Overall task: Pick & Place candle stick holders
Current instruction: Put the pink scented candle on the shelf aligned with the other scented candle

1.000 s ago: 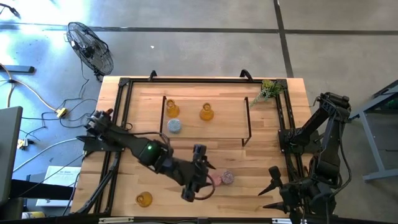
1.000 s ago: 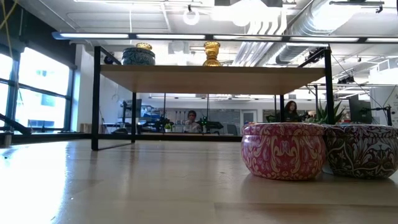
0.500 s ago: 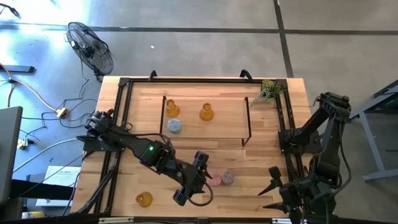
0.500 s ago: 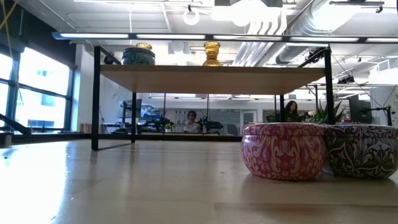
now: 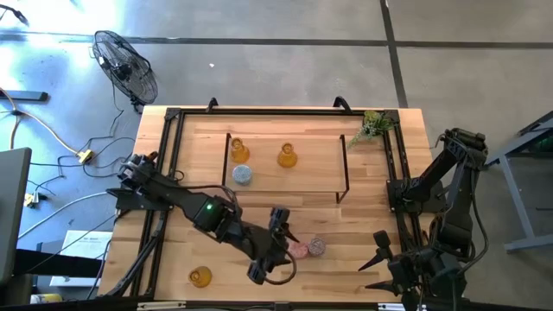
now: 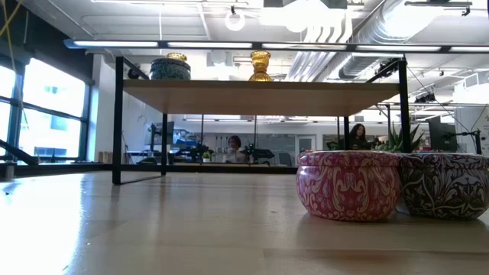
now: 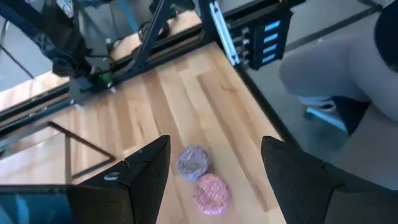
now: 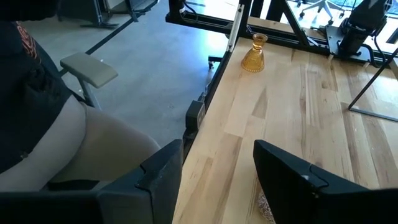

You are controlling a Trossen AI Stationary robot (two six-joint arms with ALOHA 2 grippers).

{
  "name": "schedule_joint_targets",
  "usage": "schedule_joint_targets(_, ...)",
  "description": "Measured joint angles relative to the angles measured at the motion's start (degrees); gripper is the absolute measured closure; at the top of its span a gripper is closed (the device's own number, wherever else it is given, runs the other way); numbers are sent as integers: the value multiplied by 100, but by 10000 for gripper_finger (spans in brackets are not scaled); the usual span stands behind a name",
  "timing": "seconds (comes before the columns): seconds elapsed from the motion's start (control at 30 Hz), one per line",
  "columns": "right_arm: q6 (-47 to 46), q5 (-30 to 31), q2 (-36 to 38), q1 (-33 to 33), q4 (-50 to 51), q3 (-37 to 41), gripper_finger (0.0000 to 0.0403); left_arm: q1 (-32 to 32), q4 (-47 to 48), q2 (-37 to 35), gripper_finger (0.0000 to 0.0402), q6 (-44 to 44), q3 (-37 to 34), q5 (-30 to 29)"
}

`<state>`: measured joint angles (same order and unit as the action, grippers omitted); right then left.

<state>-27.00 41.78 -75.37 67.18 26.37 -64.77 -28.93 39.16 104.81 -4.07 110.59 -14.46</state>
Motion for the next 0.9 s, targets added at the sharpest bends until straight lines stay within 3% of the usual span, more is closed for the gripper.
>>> schedule_joint_targets(0.27, -20, -15, 0, 0, 34, 0, 208, 6, -62, 0, 146, 135, -2, -654)
schedule_joint_targets(0.47, -20, -11, 0, 0, 68, 0, 208, 4, 10, 177, 110, 780, -4, -2474)
schedule_joint_targets(0.53, -31, -11, 0, 0, 81, 0, 208, 7, 21, 258, 97, 891, -4, -2842)
schedule_joint_targets(0.9, -159, 7, -133, 0, 142, 0, 208, 0, 86, 511, 39, 590, -9, -2992)
